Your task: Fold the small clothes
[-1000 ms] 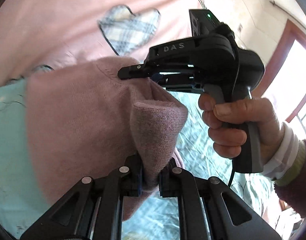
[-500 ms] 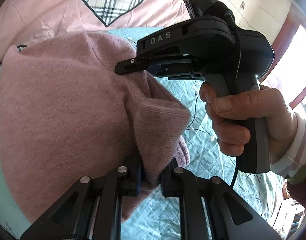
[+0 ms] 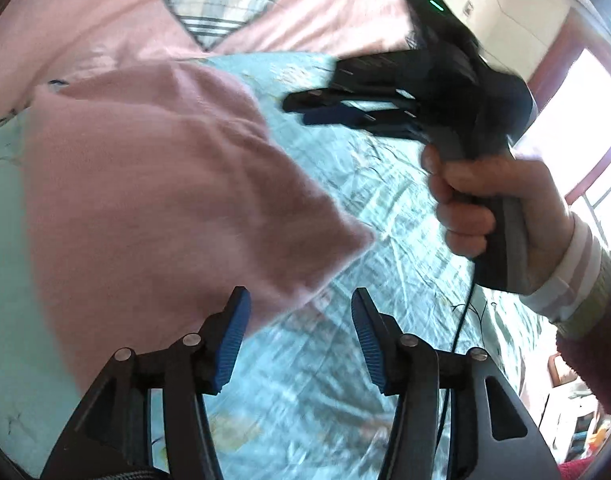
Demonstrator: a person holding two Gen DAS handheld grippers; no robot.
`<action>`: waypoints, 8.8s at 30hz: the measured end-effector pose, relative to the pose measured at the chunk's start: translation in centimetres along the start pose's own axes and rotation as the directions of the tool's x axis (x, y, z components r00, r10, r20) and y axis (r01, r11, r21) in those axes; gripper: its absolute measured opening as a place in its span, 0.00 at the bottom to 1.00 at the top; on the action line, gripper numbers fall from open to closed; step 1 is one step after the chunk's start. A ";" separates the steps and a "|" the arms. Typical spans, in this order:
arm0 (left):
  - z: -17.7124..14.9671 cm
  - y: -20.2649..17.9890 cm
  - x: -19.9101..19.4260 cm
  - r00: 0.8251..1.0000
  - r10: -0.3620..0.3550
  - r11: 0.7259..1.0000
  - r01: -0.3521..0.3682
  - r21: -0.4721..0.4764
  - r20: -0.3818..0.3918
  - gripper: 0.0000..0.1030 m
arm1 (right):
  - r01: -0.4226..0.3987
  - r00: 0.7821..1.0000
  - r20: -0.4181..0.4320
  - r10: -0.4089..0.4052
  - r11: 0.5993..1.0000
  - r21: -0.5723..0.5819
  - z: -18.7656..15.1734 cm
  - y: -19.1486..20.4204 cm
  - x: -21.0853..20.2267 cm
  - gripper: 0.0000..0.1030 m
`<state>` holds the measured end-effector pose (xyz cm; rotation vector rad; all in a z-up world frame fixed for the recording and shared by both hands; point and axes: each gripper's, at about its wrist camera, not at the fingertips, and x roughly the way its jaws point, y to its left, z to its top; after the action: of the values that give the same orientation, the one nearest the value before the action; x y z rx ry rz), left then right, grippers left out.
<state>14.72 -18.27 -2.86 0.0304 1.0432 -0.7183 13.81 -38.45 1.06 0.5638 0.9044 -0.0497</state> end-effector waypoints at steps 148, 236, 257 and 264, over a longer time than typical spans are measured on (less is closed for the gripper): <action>-18.8 14.3 -20.4 0.993 0.102 0.904 -0.069 -0.423 0.057 0.40 | -0.222 0.939 -0.314 0.142 0.947 -0.234 -21.6 19.8 0.9 0.03; -25.3 10.3 -22.1 0.786 0.614 0.741 -0.606 -0.291 -0.074 0.84 | 0.127 0.976 -0.101 -0.191 0.885 -0.447 -31.1 21.0 -6.2 0.85; -23.4 11.4 -20.1 0.794 0.604 0.746 -0.595 -0.300 -0.073 0.84 | 0.035 0.987 -0.123 -0.104 0.884 -0.466 -28.1 20.2 -3.7 0.85; -23.0 11.8 -19.9 0.797 0.600 0.744 -0.588 -0.317 -0.073 0.84 | 0.018 0.985 -0.140 -0.098 0.876 -0.481 -27.5 20.6 -2.6 0.85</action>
<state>-2.55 9.39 -2.70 0.0633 1.0287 0.0479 -2.25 -8.05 -1.20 0.0750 1.0465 0.1662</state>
